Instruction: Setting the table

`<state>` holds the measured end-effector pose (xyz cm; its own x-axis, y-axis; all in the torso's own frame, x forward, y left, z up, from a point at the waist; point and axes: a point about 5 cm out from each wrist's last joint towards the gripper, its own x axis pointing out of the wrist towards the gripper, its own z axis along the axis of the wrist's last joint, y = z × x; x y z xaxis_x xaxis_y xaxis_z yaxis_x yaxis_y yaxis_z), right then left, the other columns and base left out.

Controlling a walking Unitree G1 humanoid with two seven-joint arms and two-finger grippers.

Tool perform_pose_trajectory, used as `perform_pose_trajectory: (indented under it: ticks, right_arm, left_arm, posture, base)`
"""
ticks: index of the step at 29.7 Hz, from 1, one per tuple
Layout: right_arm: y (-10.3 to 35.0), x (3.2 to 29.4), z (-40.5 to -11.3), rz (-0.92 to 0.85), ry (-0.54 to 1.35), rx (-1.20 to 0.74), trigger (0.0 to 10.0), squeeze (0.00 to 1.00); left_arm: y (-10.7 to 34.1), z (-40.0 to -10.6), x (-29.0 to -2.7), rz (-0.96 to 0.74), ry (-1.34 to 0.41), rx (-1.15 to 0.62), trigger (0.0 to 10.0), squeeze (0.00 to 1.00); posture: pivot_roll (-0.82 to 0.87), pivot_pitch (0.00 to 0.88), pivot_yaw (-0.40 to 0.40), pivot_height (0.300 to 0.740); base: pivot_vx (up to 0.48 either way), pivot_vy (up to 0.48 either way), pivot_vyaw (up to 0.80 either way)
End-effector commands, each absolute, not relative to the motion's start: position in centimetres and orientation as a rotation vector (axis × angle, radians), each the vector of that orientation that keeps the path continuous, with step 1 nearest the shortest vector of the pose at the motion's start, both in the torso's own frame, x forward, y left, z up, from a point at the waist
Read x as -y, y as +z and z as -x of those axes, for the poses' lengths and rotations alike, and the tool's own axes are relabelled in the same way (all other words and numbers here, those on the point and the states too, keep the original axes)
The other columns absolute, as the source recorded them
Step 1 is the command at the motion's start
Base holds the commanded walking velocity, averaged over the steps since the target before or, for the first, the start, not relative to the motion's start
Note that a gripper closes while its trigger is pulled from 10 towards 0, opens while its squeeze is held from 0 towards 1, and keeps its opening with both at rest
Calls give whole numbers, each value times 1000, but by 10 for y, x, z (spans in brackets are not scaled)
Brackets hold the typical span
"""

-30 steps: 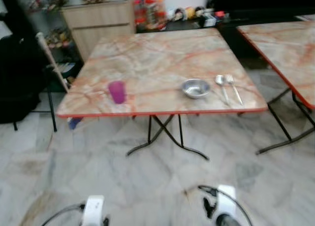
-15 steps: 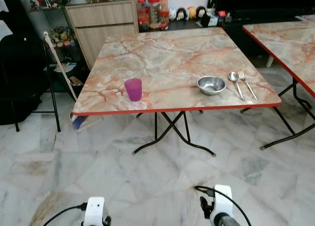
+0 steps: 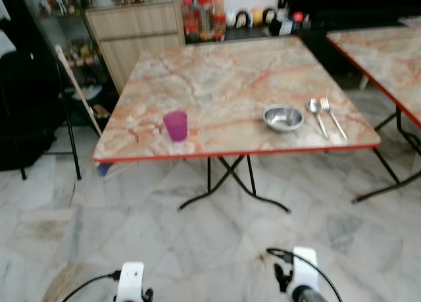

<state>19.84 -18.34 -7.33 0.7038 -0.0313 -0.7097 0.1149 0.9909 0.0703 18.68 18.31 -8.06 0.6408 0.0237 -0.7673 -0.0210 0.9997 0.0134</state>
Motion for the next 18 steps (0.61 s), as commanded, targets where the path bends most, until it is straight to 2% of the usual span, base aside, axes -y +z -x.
perform_pose_trajectory:
  ticks: [1, 18]
  right_arm:
    - [-73, 171, -202, -136, -57, -784, 10000, 0]
    - [-74, 173, -199, -114, -54, -795, 10000, 0]
  left_arm:
    - [-81, -183, -192, -28, 40, -884, 10000, 0]
    - [-82, -182, -191, -30, 31, -893, 10000, 0]
  posture:
    - [4, 0, 65, 740]
    - [-1, 0, 66, 740]
  base:
    - [277, 0, 0]
    - [275, 0, 0]
